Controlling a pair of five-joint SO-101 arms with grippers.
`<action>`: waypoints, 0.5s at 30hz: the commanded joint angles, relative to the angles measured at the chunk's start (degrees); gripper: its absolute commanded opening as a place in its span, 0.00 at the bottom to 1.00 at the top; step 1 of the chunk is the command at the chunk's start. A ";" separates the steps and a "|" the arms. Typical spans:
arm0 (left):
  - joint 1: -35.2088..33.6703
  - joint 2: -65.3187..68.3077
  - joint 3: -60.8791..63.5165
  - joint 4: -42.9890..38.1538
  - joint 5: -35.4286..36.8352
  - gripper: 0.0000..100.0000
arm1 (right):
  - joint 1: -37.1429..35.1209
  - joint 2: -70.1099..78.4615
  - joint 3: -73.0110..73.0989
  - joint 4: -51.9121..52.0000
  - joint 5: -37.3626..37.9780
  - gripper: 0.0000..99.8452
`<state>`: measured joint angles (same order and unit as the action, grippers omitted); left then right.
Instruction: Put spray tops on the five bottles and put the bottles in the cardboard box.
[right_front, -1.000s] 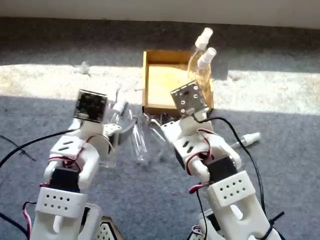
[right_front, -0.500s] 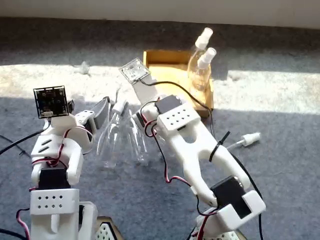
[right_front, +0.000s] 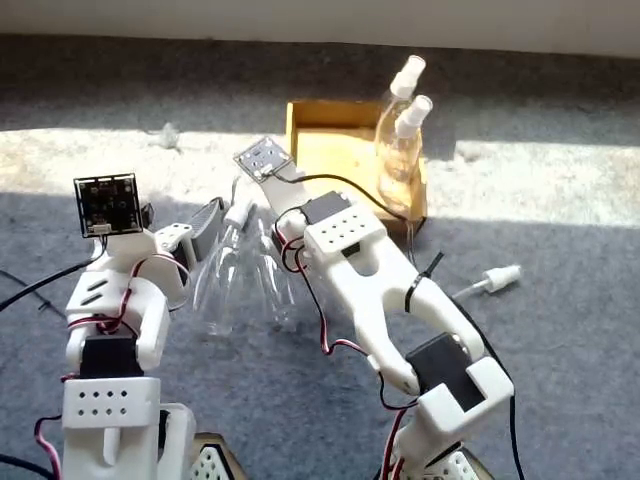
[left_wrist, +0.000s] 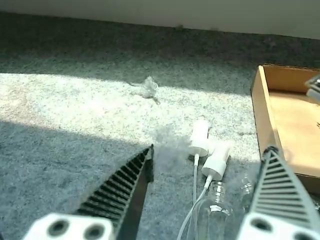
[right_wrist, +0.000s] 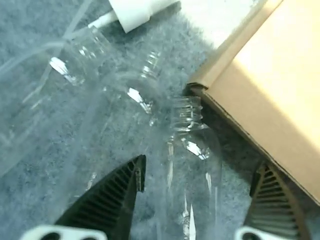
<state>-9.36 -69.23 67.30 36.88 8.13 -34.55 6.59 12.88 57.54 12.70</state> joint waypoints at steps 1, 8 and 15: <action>1.19 -0.04 -0.57 -1.23 0.44 0.30 | 0.40 -5.41 -3.03 1.54 0.26 0.30; 1.10 -0.22 -0.48 -1.05 0.44 0.30 | -0.04 -4.09 -2.95 1.54 0.70 0.30; 1.19 -0.22 -0.48 -1.14 0.44 0.30 | -0.22 0.66 -3.30 1.45 0.70 0.30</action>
<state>-9.19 -69.23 67.30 36.88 8.13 -34.55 7.47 12.53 58.86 12.70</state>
